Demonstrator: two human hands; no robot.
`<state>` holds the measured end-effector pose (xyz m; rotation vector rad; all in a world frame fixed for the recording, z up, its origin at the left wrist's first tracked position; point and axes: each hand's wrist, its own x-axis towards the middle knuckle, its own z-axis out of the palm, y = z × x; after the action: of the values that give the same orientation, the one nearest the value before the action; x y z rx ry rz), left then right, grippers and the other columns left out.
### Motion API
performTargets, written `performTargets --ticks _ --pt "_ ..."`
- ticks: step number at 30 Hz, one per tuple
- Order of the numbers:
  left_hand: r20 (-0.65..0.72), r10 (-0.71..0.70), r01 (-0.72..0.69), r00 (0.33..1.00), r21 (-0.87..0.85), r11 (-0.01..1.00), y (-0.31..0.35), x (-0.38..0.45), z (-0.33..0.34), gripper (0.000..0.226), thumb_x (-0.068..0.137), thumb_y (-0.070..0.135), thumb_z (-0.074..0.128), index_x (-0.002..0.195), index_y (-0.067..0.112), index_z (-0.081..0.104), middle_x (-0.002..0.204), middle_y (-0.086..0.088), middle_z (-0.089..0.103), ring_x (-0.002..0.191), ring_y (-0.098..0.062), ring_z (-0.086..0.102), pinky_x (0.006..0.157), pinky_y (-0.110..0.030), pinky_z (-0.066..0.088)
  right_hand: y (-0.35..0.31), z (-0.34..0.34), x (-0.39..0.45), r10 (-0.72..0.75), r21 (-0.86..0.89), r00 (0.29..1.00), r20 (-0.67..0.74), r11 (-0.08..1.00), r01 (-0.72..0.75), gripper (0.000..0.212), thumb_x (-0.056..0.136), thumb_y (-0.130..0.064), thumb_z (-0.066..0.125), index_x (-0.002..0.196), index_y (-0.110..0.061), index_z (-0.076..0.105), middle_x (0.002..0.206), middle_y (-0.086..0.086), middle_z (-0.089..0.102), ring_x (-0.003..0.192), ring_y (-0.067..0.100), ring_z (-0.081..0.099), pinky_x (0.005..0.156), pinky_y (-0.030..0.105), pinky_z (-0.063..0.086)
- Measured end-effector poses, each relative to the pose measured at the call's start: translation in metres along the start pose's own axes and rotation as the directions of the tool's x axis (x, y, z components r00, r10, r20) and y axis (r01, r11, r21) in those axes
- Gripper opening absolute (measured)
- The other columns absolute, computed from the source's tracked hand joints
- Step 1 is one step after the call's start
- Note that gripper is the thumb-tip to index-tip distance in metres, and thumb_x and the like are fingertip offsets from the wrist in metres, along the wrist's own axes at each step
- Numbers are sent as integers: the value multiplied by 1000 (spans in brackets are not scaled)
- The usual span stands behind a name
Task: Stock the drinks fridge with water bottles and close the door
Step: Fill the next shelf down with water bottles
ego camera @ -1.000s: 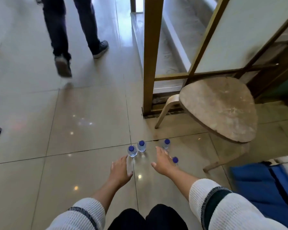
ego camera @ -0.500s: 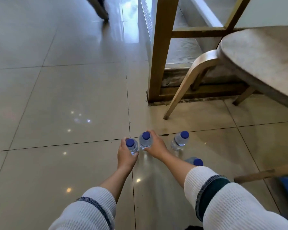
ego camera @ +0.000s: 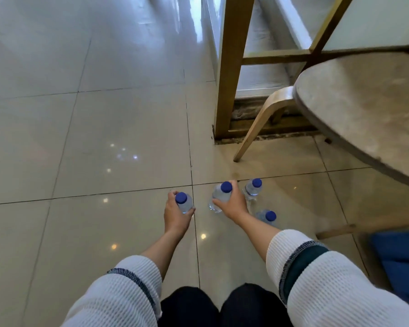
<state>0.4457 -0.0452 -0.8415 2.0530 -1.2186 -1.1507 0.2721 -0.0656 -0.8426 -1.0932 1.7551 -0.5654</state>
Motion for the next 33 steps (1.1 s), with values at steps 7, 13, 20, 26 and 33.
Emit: performTargets --ticks 7,13,20,26,33 --pt "67 56 -58 996 25 998 148 -99 -101 55 75 14 81 112 19 41 106 -6 56 93 -23 56 78 -28 43 -124 -100 -127 36 40 994 -103 999 -32 55 75 -23 79 115 -21 42 104 0 56 92 19 56 77 28 44" --pt "159 162 -170 974 33 985 282 -199 -172 55 76 14 80 115 17 41 106 -6 55 94 -22 57 79 -30 47 -224 -195 -245 27 72 964 -263 997 -8 53 74 -28 78 114 -21 44 100 -1 60 88 18 60 70 24 44" --pt "318 286 -309 904 24 951 421 -297 -218 52 83 16 73 120 19 37 110 -3 52 96 -19 55 81 -31 46 -306 -304 -365 70 129 892 -447 992 -12 67 82 -34 72 136 -17 35 124 3 56 113 23 56 93 33 45" --pt "404 447 -484 798 -11 875 517 -363 -210 56 81 18 76 125 14 41 118 0 55 108 -16 55 87 -31 46 -325 -393 -443 73 151 753 -654 988 35 60 83 -37 71 130 -20 38 116 3 60 105 23 61 87 34 48" --pt "503 562 -626 657 -52 778 587 -439 -150 52 80 23 77 119 19 43 116 -3 58 106 -21 57 95 -41 48 -302 -478 -524 138 209 456 -879 972 109 62 86 -41 67 134 -15 38 122 4 60 110 23 60 93 34 47"
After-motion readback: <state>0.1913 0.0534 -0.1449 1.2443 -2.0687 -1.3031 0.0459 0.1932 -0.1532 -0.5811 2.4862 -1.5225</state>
